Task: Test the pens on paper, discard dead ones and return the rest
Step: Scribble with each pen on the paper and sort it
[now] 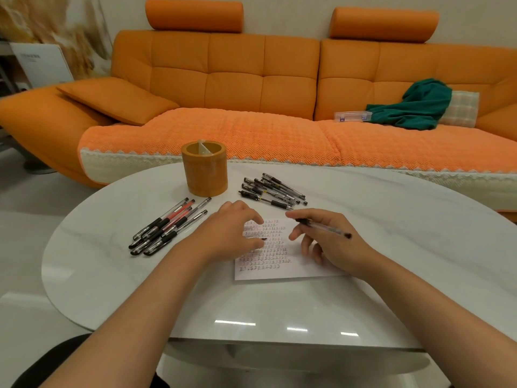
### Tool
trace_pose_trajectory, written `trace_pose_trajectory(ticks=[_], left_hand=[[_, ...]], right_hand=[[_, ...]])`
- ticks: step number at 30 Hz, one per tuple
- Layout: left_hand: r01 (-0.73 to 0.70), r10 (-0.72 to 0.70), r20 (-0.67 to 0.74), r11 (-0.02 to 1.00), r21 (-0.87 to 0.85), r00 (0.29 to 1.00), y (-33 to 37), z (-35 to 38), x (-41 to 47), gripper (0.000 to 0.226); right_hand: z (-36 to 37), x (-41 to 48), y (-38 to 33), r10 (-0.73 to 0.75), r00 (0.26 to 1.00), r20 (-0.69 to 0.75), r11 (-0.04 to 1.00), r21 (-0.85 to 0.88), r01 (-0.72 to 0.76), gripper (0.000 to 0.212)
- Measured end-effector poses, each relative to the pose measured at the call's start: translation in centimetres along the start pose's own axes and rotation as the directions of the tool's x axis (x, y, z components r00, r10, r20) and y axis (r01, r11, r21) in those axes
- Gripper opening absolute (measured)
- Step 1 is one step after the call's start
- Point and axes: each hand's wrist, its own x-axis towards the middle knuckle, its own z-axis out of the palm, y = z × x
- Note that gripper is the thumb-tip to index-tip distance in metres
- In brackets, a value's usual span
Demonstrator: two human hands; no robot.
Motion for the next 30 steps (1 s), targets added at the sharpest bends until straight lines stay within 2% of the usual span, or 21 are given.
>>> trace_pose_trajectory(ticks=[3, 6, 7, 8, 10, 12, 14, 19, 27, 30], left_hand=[[0.023, -0.025, 0.018, 0.995, 0.094, 1.000, -0.2, -0.3, 0.0, 0.035], [0.038, -0.038, 0.001, 0.997, 0.061, 0.999, -0.1, -0.1, 0.1, 0.018], [0.041, -0.040, -0.015, 0.998, 0.052, 0.999, -0.1, 0.0, 0.1, 0.016], [0.044, -0.042, -0.033, 0.998, 0.040, 0.999, -0.1, 0.0, 0.2, 0.014], [0.058, -0.059, -0.072, 0.998, -0.017, 0.996, -0.1, -0.1, 0.2, 0.014], [0.067, -0.078, -0.110, 0.993, -0.094, 0.991, -0.1, -0.1, 0.2, 0.012], [0.061, -0.082, -0.149, 0.988, -0.138, 0.985, -0.1, -0.1, 0.2, 0.012], [0.038, -0.077, -0.180, 0.977, -0.209, 0.981, 0.0, 0.0, 0.2, 0.012], [-0.061, 0.000, -0.185, 0.944, -0.324, 0.983, 0.5, 0.5, 0.1, 0.011], [-0.053, -0.018, -0.197, 0.935, -0.350, 0.980, 0.5, 0.4, 0.2, 0.009]], right_hand=[[-0.4, 0.5, -0.6, 0.037, 0.999, -0.001, 0.996, 0.085, -0.037, 0.037], [-0.6, 0.8, -1.7, 0.081, 0.997, -0.008, 0.968, 0.240, -0.077, 0.039], [-0.7, 0.9, -2.0, 0.070, 0.997, -0.010, 0.970, 0.233, -0.066, 0.036], [-0.7, 1.1, -2.1, 0.046, 0.999, -0.019, 0.985, 0.165, -0.042, 0.030], [-0.8, 1.3, -1.9, -0.034, 0.998, -0.046, 0.990, -0.137, 0.028, 0.018], [-0.8, 1.5, -1.6, -0.114, 0.993, -0.041, 0.877, -0.473, 0.081, 0.022], [-0.4, 1.4, -1.4, -0.152, 0.988, 0.001, 0.761, -0.638, 0.118, 0.020], [0.1, 1.5, -1.3, -0.219, 0.975, 0.033, 0.629, -0.760, 0.167, 0.018], [0.9, 1.3, -1.2, -0.241, 0.965, 0.107, 0.587, -0.776, 0.233, 0.018], [0.9, 1.2, -1.5, -0.247, 0.963, 0.104, 0.577, -0.783, 0.233, 0.018]])
